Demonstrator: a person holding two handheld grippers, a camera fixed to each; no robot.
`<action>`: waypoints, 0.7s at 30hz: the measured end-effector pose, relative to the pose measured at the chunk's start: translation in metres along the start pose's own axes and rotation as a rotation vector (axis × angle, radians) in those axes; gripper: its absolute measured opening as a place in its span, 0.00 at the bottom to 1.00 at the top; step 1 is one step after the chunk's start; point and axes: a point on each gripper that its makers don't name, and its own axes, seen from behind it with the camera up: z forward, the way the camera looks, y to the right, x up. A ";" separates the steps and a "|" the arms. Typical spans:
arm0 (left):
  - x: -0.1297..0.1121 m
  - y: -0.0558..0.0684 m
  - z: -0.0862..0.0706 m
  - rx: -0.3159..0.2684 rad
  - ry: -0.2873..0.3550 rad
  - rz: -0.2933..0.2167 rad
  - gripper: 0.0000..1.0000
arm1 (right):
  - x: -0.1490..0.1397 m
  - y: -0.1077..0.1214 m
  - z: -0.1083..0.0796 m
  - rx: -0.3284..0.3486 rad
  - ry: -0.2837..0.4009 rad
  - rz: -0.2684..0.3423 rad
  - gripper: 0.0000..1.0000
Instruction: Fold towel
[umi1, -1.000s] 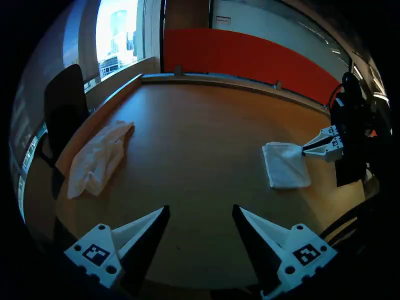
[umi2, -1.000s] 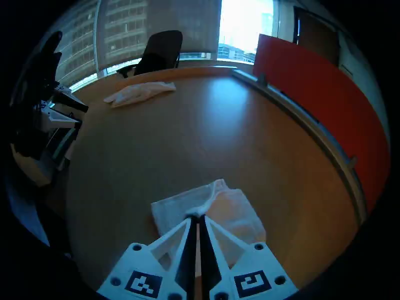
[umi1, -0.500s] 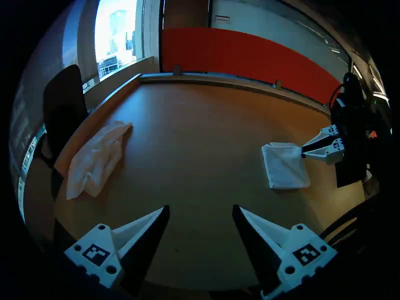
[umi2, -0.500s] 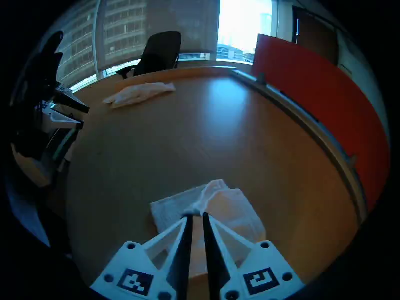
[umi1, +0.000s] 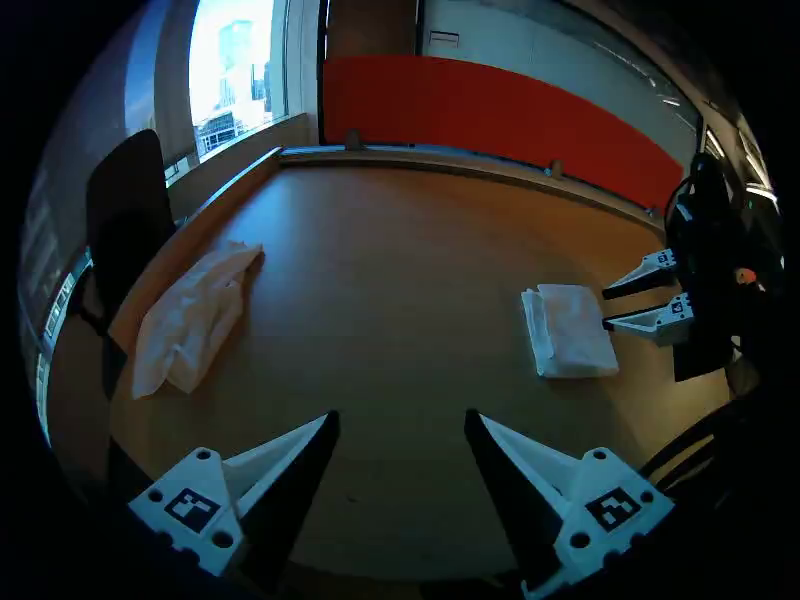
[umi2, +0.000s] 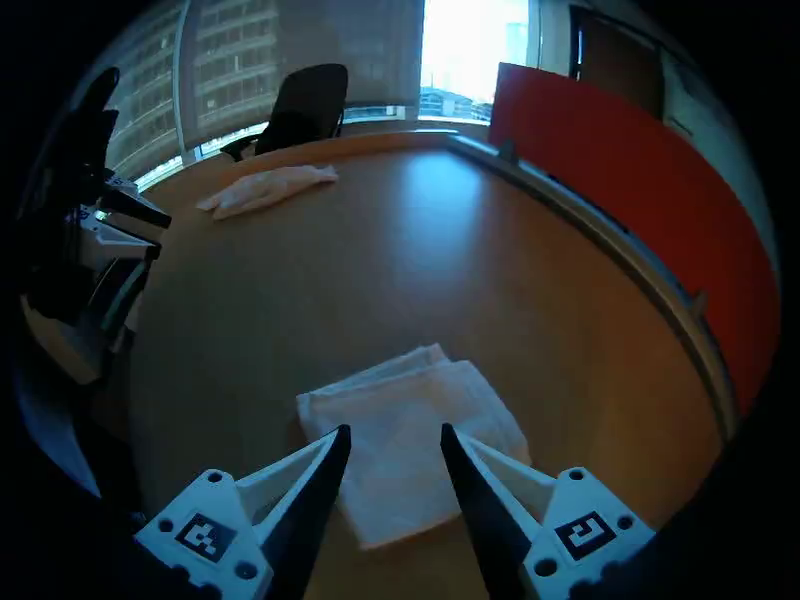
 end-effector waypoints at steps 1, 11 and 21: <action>0.000 0.000 0.000 0.000 0.000 0.000 0.93 | -0.003 0.000 -0.001 -0.003 -0.002 0.004 0.69; 0.002 0.002 0.000 -0.004 0.001 0.008 0.92 | -0.037 -0.001 -0.006 -0.028 -0.043 0.049 0.69; 0.002 0.004 0.001 -0.007 0.001 0.016 0.93 | -0.065 -0.002 -0.010 -0.045 -0.078 0.086 0.69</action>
